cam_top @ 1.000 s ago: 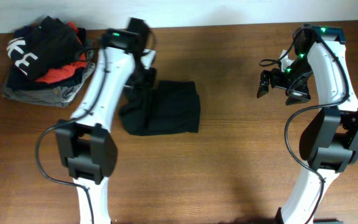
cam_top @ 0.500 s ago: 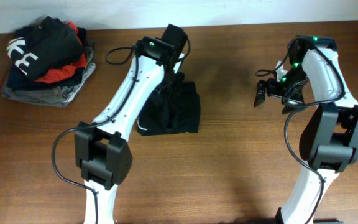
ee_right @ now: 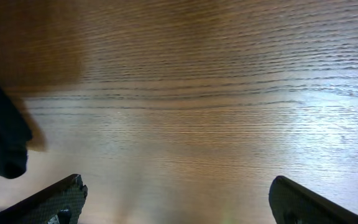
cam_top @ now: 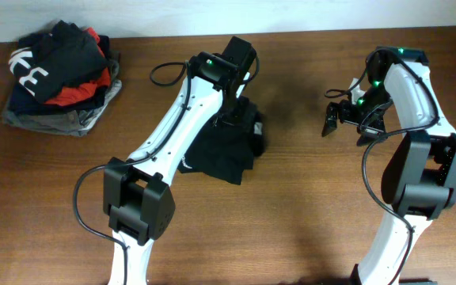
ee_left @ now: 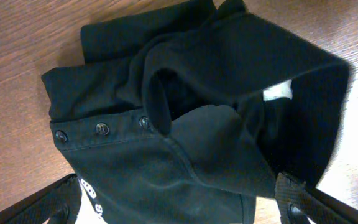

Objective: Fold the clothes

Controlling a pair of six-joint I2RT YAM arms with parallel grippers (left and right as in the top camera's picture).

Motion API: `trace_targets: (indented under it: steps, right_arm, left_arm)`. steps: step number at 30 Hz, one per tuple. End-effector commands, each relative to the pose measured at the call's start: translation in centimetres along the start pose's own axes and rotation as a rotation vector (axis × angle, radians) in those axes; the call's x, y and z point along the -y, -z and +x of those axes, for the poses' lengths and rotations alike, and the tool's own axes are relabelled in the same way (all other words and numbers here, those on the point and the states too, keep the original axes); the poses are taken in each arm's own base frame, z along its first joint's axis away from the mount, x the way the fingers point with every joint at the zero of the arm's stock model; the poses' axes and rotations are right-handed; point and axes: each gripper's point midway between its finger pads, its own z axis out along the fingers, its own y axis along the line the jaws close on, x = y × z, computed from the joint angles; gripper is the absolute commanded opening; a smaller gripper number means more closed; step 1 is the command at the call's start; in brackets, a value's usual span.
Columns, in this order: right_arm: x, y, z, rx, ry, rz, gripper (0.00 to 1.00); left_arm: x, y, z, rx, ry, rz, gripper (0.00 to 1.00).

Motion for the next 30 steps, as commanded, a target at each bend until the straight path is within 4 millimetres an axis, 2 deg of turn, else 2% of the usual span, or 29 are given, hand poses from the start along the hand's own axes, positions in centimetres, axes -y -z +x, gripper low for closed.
trace_targets:
  steps: [1,3,6,9,11,13,14,15,16,17,18,19,20,22,25,28,30]
  right_arm:
    - [-1.3,0.6,0.2,0.015,0.014,-0.052,0.97]
    - [-1.7,1.0,0.0,0.026,0.018,-0.073,0.95]
    - [-2.8,2.3,-0.1,0.044,0.026,-0.119,0.93]
    - [-5.5,4.1,0.0,0.076,0.095,-0.240,0.92]
    - [-7.5,5.0,0.2,0.095,0.149,-0.321,0.90]
    - [-9.2,5.2,0.6,0.094,0.193,-0.374,0.86]
    - [-10.1,5.1,0.8,0.086,0.210,-0.389,0.77]
    - [-10.7,4.9,1.0,0.078,0.223,-0.395,0.63]
    - [-11.6,4.6,1.2,0.071,0.242,-0.399,0.41]
    - [-12.7,4.4,1.6,0.063,0.276,-0.409,0.27]
    - [-14.1,4.2,2.2,0.054,0.319,-0.428,0.14]
    - [-15.5,4.0,2.8,0.045,0.369,-0.452,0.08]
    - [-17.1,3.8,3.5,0.035,0.419,-0.477,0.04]
    - [-20.0,3.1,4.6,0.022,0.501,-0.493,0.04]
    - [-23.4,1.7,6.3,0.004,0.604,-0.492,0.04]
    - [-26.1,-0.2,7.6,-0.024,0.656,-0.488,0.04]
    - [-27.1,-2.0,8.2,-0.049,0.674,-0.472,0.04]
  left_arm:
    - [-0.3,3.2,-1.2,0.085,0.009,0.004,0.99]
    - [-0.5,4.4,-1.4,0.110,0.015,0.006,0.99]
    - [-1.9,6.9,-1.7,0.151,0.044,0.004,0.99]
    - [-4.8,8.6,-1.2,0.161,0.106,-0.011,0.99]
    - [-7.2,8.7,-0.5,0.136,0.187,-0.023,0.99]
    - [-9.0,8.2,0.5,0.088,0.255,0.012,0.98]
    - [-9.7,7.7,1.2,0.054,0.289,0.056,0.95]
    - [-10.1,7.4,1.6,0.036,0.308,0.076,0.92]
    - [-10.8,6.9,2.1,0.016,0.334,0.092,0.89]
    - [-11.5,6.4,2.5,-0.002,0.356,0.091,0.81]
    - [-12.4,5.8,3.1,-0.021,0.378,0.086,0.78]
    - [-13.2,5.2,3.6,-0.040,0.401,0.082,0.75]
    - [-13.8,4.6,4.1,-0.054,0.421,0.082,0.74]
    - [-14.9,3.5,5.0,-0.084,0.458,0.092,0.74]
    - [-15.4,1.9,6.3,-0.123,0.505,0.145,0.74]
    - [-15.2,0.6,7.4,-0.163,0.528,0.186,0.74]
    - [-14.7,-0.3,8.0,-0.184,0.528,0.201,0.74]
